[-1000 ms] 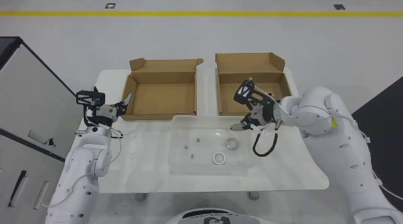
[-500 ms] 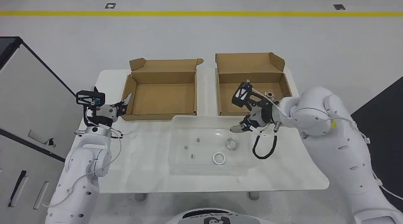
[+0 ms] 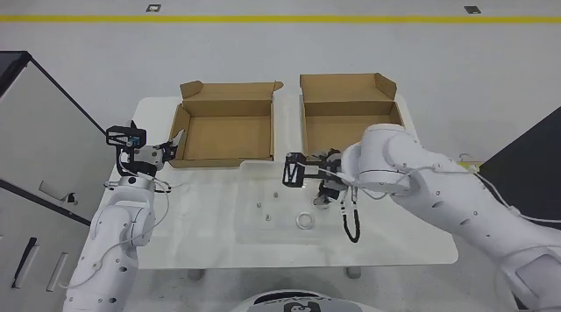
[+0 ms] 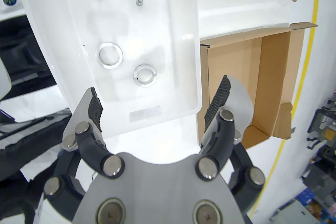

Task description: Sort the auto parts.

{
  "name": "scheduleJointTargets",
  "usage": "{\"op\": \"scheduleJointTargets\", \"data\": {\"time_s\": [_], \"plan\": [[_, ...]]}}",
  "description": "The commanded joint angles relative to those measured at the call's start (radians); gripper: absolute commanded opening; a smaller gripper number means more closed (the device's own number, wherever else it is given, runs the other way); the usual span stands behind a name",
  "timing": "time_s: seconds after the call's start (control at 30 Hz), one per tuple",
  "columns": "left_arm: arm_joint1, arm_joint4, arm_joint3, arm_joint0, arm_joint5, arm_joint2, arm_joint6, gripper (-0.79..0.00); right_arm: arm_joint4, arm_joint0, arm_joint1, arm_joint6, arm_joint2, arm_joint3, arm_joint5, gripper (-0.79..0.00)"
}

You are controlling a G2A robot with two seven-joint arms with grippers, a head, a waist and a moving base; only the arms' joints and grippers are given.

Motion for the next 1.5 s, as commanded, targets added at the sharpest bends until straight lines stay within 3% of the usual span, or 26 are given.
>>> {"op": "scheduleJointTargets", "data": {"time_s": [0.0, 0.2, 0.27, 0.9, 1.47], "plan": [[0.0, 0.0, 0.0, 0.0, 0.0, 0.0, 0.0, 0.0, 0.051, 0.118, 0.005, 0.002, -0.118, 0.022, 0.002, 0.0], [0.0, 0.0, 0.0, 0.0, 0.0, 0.0, 0.0, 0.0, 0.194, 0.374, -0.008, -0.033, -0.38, 0.088, -0.033, 0.0], [0.0, 0.0, 0.0, 0.0, 0.0, 0.0, 0.0, 0.0, 0.232, 0.414, -0.019, -0.044, -0.402, 0.11, -0.044, 0.0], [0.0, 0.0, 0.0, 0.0, 0.0, 0.0, 0.0, 0.0, 0.217, 0.305, -0.119, -0.042, -0.402, 0.272, -0.042, 0.0], [0.0, 0.0, 0.0, 0.0, 0.0, 0.0, 0.0, 0.0, 0.153, 0.261, -0.122, -0.053, -0.4, 0.299, -0.035, 0.0]]}}
